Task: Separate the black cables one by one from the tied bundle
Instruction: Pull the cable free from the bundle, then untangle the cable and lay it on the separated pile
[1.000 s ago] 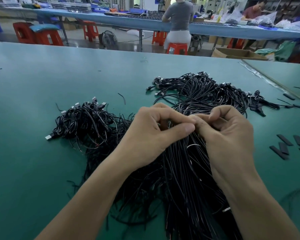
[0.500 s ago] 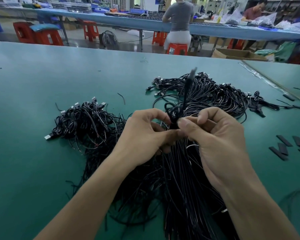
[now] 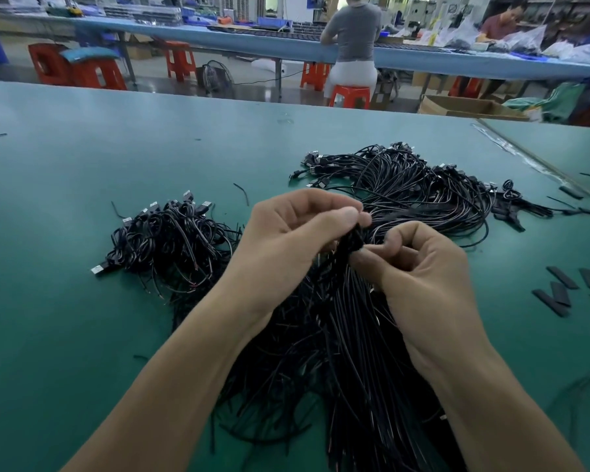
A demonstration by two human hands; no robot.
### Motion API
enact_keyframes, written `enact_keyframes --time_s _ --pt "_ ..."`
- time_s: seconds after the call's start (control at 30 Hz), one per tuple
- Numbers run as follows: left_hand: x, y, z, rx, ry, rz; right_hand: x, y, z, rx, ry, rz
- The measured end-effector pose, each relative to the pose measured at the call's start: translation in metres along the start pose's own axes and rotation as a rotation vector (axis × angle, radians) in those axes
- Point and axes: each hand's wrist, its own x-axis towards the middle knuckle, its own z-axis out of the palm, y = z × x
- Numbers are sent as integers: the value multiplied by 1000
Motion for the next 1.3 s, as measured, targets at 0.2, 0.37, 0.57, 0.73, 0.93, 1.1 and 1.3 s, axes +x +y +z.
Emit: enact_keyframes --time_s 0.2,0.37,0.57,0.73,0.93,1.1,1.3 --pt "-1 -10 4 101 -28 57 3 -6 -6 188 92 14" --pt "-2 -14 3 170 -28 46 4 -6 -6 213 127 28" --pt "-1 -15 -2 114 99 -165 0 -12 1 276 -6 29" --pt "1 -10 -6 23 116 -138 -4 -13 4 260 -119 63" --pt "3 0 -5 -39 105 -105 -3 -4 4 177 -68 85" --pt "0 1 1 -13 -4 -27 1 -7 -1 204 50 83" --pt "-2 -12 5 33 -56 -8 1 -9 -1 351 74 83"
